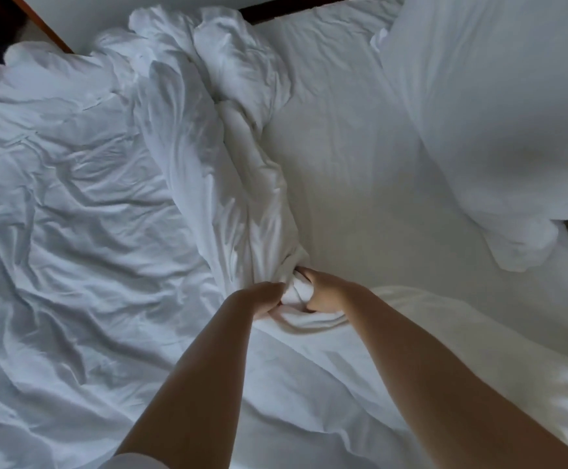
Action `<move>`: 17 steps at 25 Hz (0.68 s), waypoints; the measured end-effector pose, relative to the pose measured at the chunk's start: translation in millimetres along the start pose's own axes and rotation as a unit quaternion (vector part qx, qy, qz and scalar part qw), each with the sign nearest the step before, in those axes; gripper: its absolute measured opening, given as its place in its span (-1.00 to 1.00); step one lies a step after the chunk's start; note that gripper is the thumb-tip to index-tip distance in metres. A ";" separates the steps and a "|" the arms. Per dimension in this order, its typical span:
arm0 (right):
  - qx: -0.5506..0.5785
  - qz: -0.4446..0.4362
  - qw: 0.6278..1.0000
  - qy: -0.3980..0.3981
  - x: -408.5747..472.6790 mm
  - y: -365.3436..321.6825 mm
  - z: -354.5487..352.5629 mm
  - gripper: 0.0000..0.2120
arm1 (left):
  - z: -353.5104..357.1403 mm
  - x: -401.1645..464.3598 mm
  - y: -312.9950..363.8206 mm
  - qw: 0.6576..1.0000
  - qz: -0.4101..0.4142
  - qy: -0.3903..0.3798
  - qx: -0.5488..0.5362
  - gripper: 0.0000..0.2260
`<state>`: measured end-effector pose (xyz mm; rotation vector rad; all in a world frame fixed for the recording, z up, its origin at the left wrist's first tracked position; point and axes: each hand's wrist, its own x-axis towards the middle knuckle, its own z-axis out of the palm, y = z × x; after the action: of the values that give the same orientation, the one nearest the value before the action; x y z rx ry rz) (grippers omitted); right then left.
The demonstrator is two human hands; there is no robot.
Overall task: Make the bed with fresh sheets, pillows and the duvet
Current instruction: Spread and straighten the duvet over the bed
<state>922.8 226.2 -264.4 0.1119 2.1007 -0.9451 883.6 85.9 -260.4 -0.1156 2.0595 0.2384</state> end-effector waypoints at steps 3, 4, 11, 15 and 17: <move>0.002 0.013 1.000 0.014 1.8 7.3 2.9 -0.23 | 2.4 -4.7 0.2 0.999 0.024 0.001 -0.041 -0.72; -0.007 0.027 0.999 0.019 4.5 9.6 6.1 -0.25 | 5.2 -5.4 -1.1 0.999 0.037 -0.001 -0.032 -0.73; -0.077 0.058 0.993 0.070 11.2 17.6 16.4 -0.41 | 15.0 -6.3 -6.4 0.996 0.090 0.013 -0.003 -0.66; -0.085 0.022 0.988 0.128 1.9 29.5 3.5 -0.47 | 22.5 -8.9 8.7 0.993 0.109 0.017 0.041 -0.64; -0.106 0.021 0.982 0.157 -7.6 35.1 -11.8 -0.56 | 24.2 -4.3 23.3 0.990 0.112 0.013 0.089 -0.56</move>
<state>933.5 260.9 -275.0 0.2069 2.4661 -0.7071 902.1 113.8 -265.1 0.2243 2.1102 0.1893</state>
